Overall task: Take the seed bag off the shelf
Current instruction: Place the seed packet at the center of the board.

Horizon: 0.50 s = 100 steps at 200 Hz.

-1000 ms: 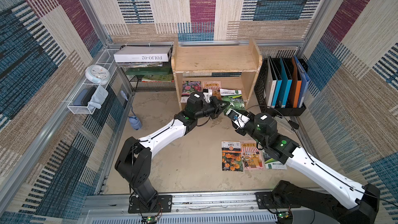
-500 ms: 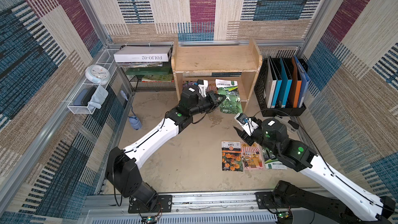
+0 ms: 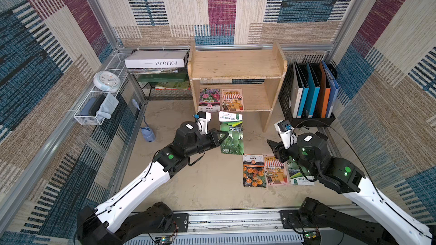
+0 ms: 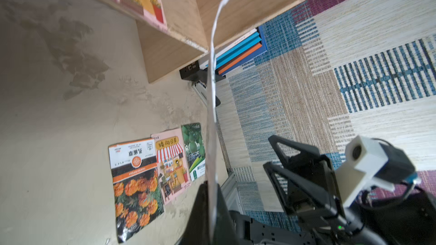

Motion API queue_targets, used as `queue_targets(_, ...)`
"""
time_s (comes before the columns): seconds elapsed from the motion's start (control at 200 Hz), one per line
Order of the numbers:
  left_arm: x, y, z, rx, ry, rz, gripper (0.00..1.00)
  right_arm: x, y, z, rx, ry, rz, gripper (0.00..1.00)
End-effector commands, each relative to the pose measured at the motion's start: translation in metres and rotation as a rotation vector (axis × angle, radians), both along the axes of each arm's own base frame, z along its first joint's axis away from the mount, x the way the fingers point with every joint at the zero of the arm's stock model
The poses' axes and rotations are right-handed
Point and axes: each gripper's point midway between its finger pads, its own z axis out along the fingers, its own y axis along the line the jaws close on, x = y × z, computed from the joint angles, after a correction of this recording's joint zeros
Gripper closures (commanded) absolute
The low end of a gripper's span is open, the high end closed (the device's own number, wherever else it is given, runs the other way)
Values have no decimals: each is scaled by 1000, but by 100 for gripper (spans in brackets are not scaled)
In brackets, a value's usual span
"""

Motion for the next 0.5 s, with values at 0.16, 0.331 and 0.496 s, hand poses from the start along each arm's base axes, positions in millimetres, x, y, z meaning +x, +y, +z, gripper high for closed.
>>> queue_targets(0.16,-34,-9,-89,-33,170,-42,100,11,14,-12,100,77,-62,42)
queue_targets(0.331,-41,-13,-123,11,174,-23,100,9,18,-21,131,100,-57,42)
queue_targets(0.496,-37,-1,-145,47,157,36,100,11,24,-35,125,131,-46,42)
